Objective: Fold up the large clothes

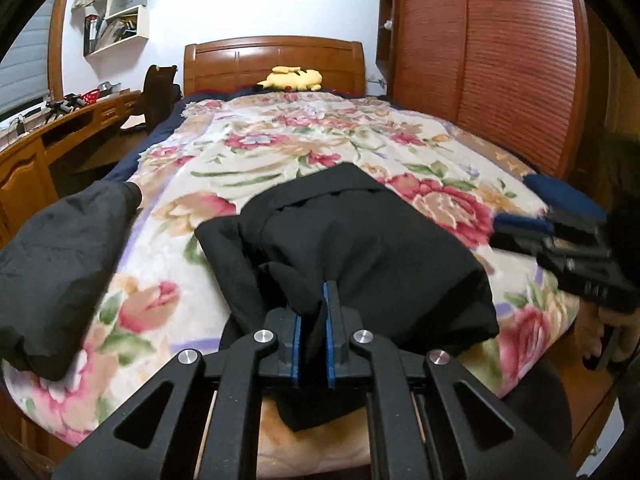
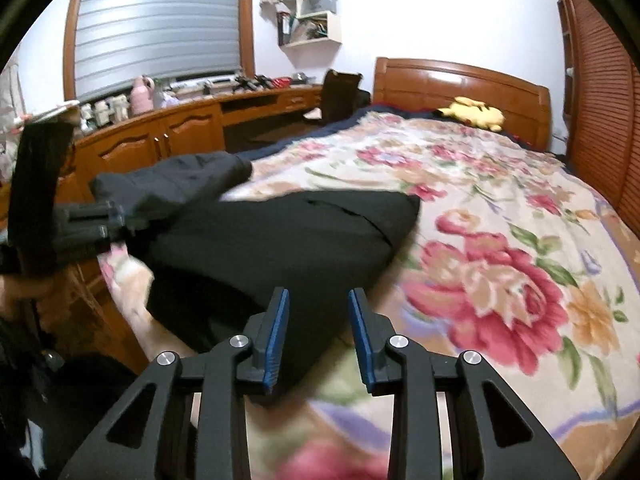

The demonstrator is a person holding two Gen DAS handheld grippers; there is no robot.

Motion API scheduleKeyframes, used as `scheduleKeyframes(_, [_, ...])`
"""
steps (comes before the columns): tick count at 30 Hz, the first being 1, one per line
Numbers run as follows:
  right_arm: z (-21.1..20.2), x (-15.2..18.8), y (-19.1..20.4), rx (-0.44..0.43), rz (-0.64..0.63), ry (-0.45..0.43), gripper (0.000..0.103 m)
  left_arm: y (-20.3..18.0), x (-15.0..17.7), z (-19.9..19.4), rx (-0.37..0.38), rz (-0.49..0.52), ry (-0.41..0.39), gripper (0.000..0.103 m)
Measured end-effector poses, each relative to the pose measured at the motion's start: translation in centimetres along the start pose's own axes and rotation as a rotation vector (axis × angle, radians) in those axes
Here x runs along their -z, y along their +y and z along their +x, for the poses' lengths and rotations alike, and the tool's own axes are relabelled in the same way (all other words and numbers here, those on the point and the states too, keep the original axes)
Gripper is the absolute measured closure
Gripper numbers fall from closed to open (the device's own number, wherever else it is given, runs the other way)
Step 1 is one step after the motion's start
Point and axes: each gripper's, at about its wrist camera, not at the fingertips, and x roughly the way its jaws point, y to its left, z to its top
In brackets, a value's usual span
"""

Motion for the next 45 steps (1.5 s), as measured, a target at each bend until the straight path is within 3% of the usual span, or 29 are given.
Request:
scheduleKeyframes(6, [3.6,-1.3,1.9,-0.016,-0.014,0.042,0.075,-0.3,1.4,0.6,-0.001,0.001,0.016,0.093])
scheduleKeyframes(14, [7.2,2.2,1.6,-0.025,-0.025,0.173,0.075,-0.6,3.3,1.7,0.022,-0.013,0.046,0.093])
scheduleKeyframes(24, [7.9,2.5,2.0,-0.02,-0.01,0.166,0.075,-0.4,3.3,0.8,0.025,-0.024,0.032,0.09])
scheduleKeyframes(27, [7.3,2.8,1.9,-0.02,-0.013,0.149,0.075,-0.1,3.3,-0.1,0.003,-0.04,0.009,0.078])
scheduleKeyframes(30, [6.4,2.6,1.1,-0.042,0.018,0.132,0.075,0.3,3.4,-1.5,-0.012,-0.041,-0.031,0.057])
scheduleKeyframes(32, [5.5,2.4,0.5,-0.053,0.037,0.122,0.075,0.8,3.5,-2.3,-0.025,-0.044,-0.046,0.053])
scheduleKeyframes(34, [4.7,2.1,0.0,-0.055,0.038,0.109,0.074,1.2,3.7,-2.6,-0.032,-0.044,-0.044,0.03])
scheduleKeyframes(35, [4.4,1.9,-0.2,-0.05,0.032,0.102,0.072,1.5,3.9,-2.8,-0.036,-0.041,-0.045,0.025])
scheduleKeyframes(40, [3.6,0.9,-1.7,-0.012,0.002,0.079,0.066,2.5,5.0,-3.0,-0.076,-0.052,-0.046,0.022])
scheduleKeyframes(45, [5.1,-0.8,-4.0,0.043,0.011,0.078,0.042,3.2,5.8,-1.9,-0.071,-0.058,-0.019,0.022])
